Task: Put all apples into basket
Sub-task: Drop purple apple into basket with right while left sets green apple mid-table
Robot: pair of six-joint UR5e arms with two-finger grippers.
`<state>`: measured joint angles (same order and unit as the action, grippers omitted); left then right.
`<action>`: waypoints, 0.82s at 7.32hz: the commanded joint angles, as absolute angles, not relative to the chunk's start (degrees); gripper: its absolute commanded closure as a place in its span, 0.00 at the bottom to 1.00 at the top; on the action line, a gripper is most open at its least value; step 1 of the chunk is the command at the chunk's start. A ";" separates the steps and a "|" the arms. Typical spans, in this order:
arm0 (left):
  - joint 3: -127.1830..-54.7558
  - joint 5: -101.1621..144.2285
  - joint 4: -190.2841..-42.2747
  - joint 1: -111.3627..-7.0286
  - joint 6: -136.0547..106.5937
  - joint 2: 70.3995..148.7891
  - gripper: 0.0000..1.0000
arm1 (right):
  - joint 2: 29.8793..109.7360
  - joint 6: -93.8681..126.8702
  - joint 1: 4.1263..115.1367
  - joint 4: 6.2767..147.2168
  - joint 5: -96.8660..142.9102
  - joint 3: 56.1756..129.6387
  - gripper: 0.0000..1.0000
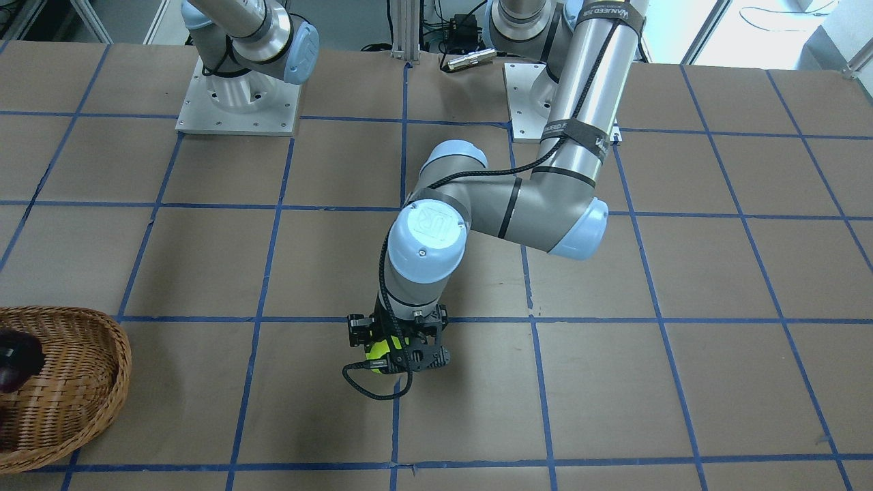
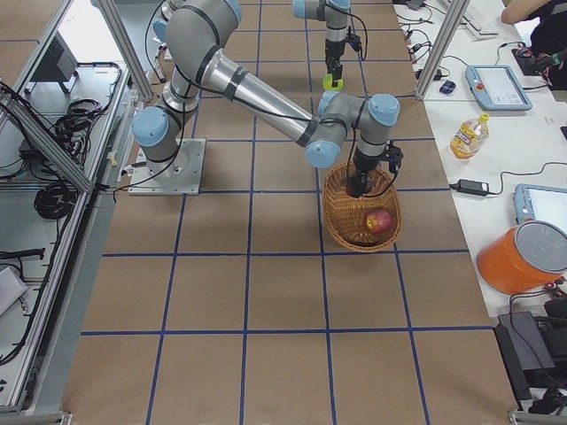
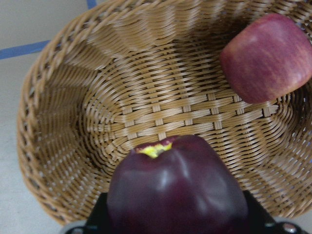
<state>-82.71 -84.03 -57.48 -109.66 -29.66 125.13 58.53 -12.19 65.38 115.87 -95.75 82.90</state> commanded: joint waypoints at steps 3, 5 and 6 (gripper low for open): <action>-84.21 -85.34 -56.86 -109.96 -29.71 121.22 0.00 | 58.43 -16.73 62.40 114.88 -95.10 83.67 0.00; -84.90 -84.55 -59.57 -106.36 -26.13 116.22 0.00 | 62.56 -9.62 65.63 109.46 -94.31 82.54 0.00; -84.90 -85.07 -65.94 -104.69 -22.19 113.23 0.00 | 64.67 -3.14 69.92 108.55 -94.31 82.36 0.00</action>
<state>-84.70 -84.78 -60.36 -106.75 -26.17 116.78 62.01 -9.95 65.74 110.80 -94.54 82.84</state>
